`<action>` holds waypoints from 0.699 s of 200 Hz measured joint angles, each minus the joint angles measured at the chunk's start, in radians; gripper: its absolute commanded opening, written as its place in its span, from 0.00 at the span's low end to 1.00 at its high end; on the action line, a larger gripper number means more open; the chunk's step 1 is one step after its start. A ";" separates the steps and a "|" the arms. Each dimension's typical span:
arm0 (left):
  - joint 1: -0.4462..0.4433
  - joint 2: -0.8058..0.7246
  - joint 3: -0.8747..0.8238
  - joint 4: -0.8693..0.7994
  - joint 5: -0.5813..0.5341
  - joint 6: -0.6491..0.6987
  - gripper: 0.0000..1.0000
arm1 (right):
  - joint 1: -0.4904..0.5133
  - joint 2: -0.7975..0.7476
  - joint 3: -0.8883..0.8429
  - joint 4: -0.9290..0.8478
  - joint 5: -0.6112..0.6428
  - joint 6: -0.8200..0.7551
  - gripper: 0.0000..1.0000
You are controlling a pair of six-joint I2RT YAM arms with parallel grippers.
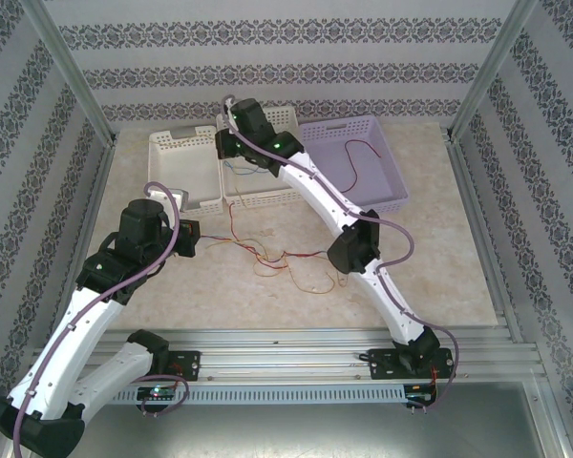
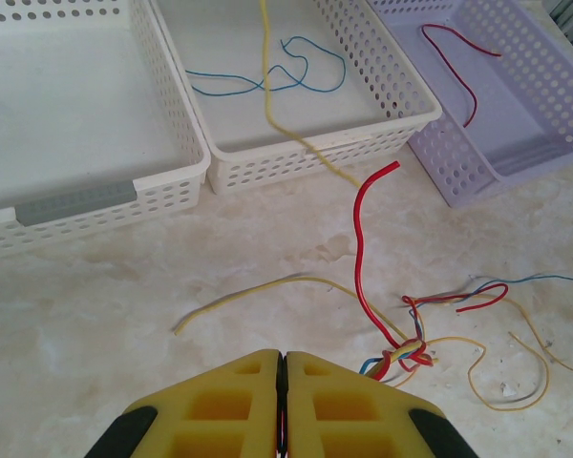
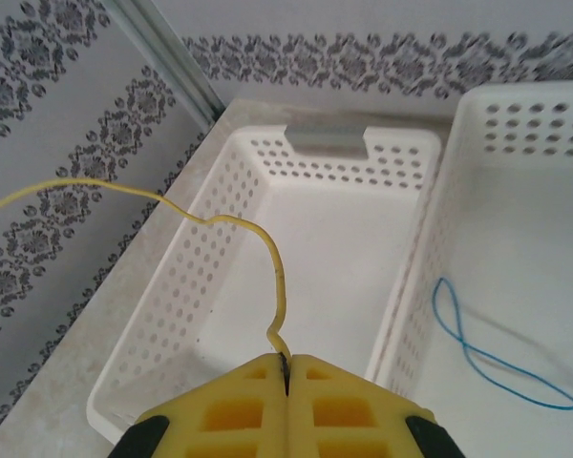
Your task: Untangle the cables
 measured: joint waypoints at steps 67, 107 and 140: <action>0.000 0.000 -0.002 0.000 0.001 0.000 0.00 | 0.036 0.105 -0.007 0.013 -0.013 0.054 0.00; 0.000 0.003 -0.002 0.000 0.003 0.001 0.00 | 0.037 0.107 -0.007 0.013 -0.013 0.069 0.00; 0.000 0.011 -0.002 0.000 0.004 0.001 0.00 | 0.037 0.108 -0.007 0.011 -0.012 0.076 0.00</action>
